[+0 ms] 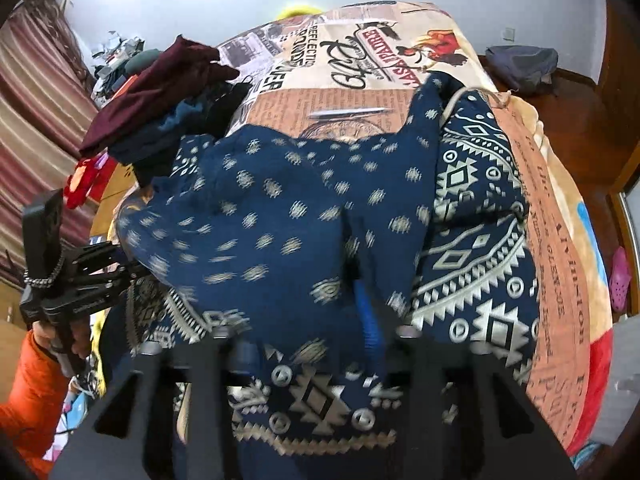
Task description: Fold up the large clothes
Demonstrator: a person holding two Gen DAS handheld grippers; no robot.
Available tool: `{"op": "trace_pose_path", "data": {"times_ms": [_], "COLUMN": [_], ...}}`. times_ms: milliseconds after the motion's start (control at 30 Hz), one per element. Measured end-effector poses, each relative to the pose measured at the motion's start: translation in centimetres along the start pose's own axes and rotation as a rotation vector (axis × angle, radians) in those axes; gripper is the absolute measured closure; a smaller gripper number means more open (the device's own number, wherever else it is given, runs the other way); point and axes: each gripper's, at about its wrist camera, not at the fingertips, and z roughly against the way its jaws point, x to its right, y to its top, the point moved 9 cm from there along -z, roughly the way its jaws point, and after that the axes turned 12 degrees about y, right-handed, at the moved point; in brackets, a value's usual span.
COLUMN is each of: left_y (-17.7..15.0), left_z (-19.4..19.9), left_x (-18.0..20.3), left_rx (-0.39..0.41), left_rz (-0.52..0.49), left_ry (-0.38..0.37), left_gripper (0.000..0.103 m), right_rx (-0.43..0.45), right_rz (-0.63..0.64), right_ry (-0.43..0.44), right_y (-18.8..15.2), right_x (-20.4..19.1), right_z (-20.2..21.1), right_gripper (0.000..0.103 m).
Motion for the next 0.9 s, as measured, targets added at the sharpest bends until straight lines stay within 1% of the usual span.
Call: {"op": "trace_pose_path", "data": {"times_ms": [133,200,233,333,400,500,567,633,700,800,867,900], "left_y": [-0.5,-0.3,-0.2,0.8,1.8,4.2,5.7,7.3,8.7,10.3,10.7,10.6], "left_z": [1.3,2.6,3.1,4.6,5.3,6.4,6.9,7.5,7.5,6.5,5.0,4.0], "left_x": [-0.5,-0.9,-1.1,-2.0,-2.6,-3.1,-3.0,-2.4,-1.5,0.1,1.3,1.7], "left_rx": [0.017,0.052,0.067,0.118,0.137,0.175,0.196,0.225,0.243,0.246,0.229,0.21], "left_rz": [-0.013,-0.032,-0.04,-0.05,-0.034,0.002,0.016,0.028,0.035,0.031,0.012,0.001], "left_ry": [0.023,0.051,0.069,0.12,0.124,0.116,0.104,0.074,0.037,0.011,-0.007,-0.002], "left_gripper": [0.066,0.062,0.057,0.056,0.056,0.056,0.056,0.056,0.055,0.054,0.054,0.054], "right_rx": [-0.007,-0.006,0.0,0.042,0.075,0.127,0.148,0.164,0.169,0.149,0.119,0.108], "right_rz": [0.057,0.071,0.074,0.074,0.072,0.076,0.088,0.111,0.137,0.155,0.153,0.151], "right_ry": [-0.022,-0.035,-0.037,-0.021,-0.011,-0.016,-0.045,-0.091,-0.115,-0.128,-0.128,-0.116], "right_y": [-0.6,-0.7,-0.6,0.3,1.0,2.6,3.7,4.6,5.3,5.5,5.1,4.8], "right_x": [-1.0,-1.3,-1.4,-1.8,-1.9,-2.3,-2.3,-2.4,-2.5,-2.6,-2.6,-2.6], "right_z": [0.9,1.5,1.8,3.3,4.2,5.1,5.2,4.9,4.6,3.2,2.1,1.6], "right_gripper": [0.055,0.055,0.055,0.055,0.055,0.054,0.053,0.052,0.052,0.052,0.052,0.052]}}
